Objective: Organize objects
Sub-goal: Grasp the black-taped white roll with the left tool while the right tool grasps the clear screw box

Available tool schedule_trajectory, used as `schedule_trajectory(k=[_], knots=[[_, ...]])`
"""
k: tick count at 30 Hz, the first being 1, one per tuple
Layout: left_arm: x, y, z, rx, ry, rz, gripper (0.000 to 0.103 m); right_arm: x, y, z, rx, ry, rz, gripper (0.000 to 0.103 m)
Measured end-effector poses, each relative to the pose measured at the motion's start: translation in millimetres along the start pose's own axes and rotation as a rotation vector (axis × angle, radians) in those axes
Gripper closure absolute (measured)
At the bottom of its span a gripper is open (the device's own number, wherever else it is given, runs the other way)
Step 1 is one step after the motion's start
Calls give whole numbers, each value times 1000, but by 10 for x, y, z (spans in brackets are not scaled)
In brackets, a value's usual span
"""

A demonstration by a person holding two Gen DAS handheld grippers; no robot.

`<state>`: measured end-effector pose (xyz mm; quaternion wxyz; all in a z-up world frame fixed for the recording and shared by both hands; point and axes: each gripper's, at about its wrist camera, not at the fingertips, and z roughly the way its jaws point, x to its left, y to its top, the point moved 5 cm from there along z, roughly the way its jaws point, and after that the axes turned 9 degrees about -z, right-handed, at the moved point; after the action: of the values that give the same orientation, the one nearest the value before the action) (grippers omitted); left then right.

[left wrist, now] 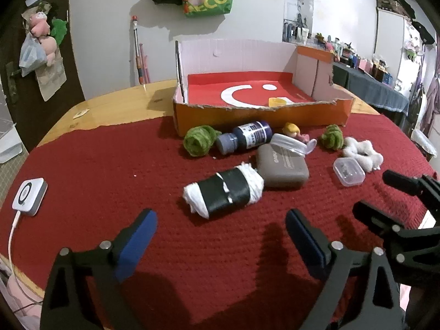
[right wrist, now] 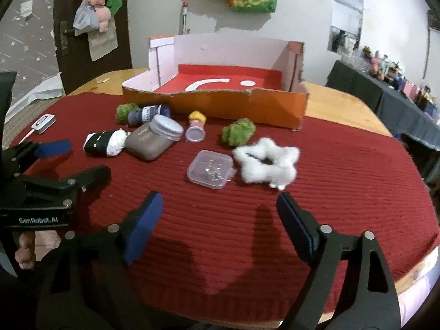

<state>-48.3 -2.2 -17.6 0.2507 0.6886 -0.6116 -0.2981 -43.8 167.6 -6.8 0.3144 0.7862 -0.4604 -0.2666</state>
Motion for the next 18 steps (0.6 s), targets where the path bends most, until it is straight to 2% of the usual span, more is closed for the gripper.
schedule_trajectory(k=[6,18], knots=[[78,63,67,33,-9,-23,16,20,40,127,26,20,12,31],[90,130,200,60,-20,-20,22,23,140,282,33,34,16,35]])
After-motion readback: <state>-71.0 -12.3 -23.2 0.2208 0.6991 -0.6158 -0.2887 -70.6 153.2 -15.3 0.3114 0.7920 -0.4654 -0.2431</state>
